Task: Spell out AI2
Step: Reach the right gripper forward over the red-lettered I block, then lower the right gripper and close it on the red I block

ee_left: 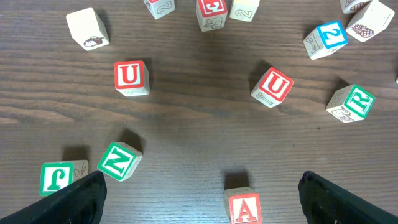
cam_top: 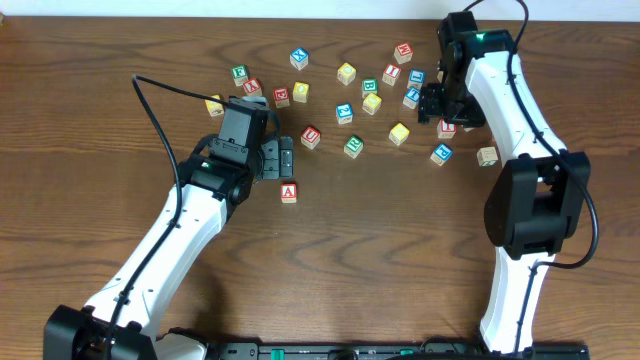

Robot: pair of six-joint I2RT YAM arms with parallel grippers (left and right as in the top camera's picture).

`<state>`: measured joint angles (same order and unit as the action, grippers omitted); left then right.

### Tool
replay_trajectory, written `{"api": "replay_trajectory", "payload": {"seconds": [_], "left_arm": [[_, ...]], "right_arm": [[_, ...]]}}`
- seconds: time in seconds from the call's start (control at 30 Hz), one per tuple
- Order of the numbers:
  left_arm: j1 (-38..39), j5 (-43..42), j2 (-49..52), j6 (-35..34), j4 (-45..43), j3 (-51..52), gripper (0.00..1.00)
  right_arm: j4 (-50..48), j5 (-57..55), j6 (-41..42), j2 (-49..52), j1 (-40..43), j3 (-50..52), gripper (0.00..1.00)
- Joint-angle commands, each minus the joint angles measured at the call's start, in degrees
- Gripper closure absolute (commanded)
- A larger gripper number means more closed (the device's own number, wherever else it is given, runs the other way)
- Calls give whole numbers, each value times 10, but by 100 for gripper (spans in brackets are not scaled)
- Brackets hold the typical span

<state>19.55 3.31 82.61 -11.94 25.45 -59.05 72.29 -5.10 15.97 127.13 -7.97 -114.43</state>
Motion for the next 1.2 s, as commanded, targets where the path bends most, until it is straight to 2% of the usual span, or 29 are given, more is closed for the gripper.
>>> {"api": "replay_trajectory", "payload": {"seconds": [0.0, 0.2, 0.5, 0.77, 0.93, 1.07, 1.17], "left_arm": [[-2, 3, -7, 3, 0, -12, 3], [-2, 3, -7, 3, 0, -12, 3], [-2, 3, -7, 3, 0, -12, 3], [-2, 3, -7, 3, 0, -12, 3], [-2, 3, -7, 3, 0, -12, 3], [-2, 3, -7, 3, 0, -12, 3], [-2, 3, -7, 3, 0, -12, 3]], "right_arm": [[-3, -21, 8, 5, 0, -9, 25], [-12, -21, 7, 16, 2, -8, 24], [-14, -19, 7, 73, 5, -8, 28], [-18, -18, 1, 74, 24, -8, 30], [-16, -18, 1, 74, 39, -8, 34], [-16, -4, -7, 74, 42, -8, 44], [-16, 2, -8, 74, 41, -8, 44]]}}
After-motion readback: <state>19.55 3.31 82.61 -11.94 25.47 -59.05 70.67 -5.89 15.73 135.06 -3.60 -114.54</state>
